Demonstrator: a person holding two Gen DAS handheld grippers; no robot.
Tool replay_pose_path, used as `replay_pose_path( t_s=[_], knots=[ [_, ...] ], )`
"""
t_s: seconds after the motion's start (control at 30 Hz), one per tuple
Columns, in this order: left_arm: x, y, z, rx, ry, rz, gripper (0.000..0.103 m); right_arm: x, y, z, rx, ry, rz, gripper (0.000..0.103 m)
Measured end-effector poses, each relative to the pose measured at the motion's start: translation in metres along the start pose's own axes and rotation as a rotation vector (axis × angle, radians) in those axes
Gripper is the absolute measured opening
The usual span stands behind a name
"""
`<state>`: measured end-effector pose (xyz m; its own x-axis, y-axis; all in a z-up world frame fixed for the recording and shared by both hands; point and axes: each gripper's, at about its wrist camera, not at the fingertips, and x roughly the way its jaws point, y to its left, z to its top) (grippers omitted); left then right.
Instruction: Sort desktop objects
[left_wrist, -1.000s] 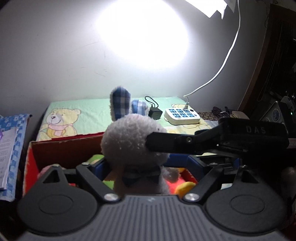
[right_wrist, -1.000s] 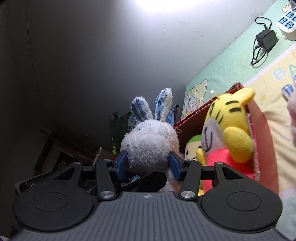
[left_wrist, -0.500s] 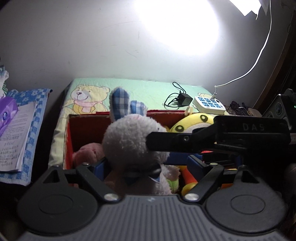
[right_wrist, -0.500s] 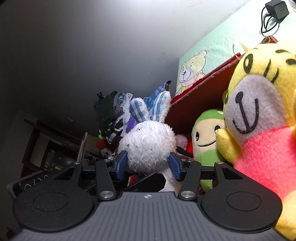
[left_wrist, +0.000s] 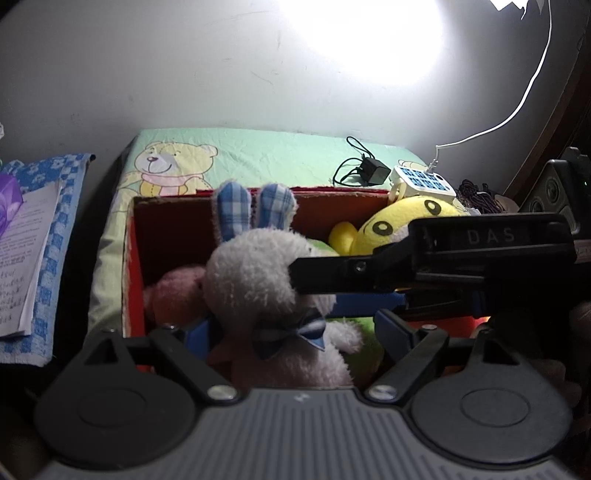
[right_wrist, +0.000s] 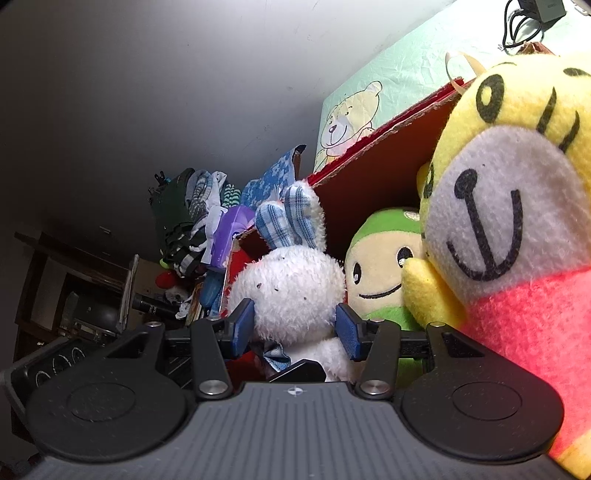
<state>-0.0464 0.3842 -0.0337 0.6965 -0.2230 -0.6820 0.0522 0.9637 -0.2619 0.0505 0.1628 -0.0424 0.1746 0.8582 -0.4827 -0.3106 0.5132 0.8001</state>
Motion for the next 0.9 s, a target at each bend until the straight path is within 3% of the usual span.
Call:
replay_pose_path(
  t_s=[0.2, 0.43, 0.57, 0.9],
  knots=[
    [-0.001, -0.003, -0.003, 0.03, 0.011, 0.014, 0.088, 0.006, -0.008, -0.003, 0.029, 0.024, 0.019, 0.05],
    [-0.006, 0.006, 0.002, -0.048, 0.009, 0.004, 0.088, 0.001, 0.007, -0.001, -0.001, -0.026, 0.018, 0.056],
    [-0.011, 0.006, 0.004, -0.062, 0.001, 0.054, 0.088, -0.007, 0.014, -0.001, -0.018, -0.083, 0.021, 0.055],
    [-0.01, -0.007, 0.005, -0.052, 0.037, 0.21, 0.088, -0.01, 0.029, -0.015, -0.074, -0.139, -0.088, 0.046]
  ],
)
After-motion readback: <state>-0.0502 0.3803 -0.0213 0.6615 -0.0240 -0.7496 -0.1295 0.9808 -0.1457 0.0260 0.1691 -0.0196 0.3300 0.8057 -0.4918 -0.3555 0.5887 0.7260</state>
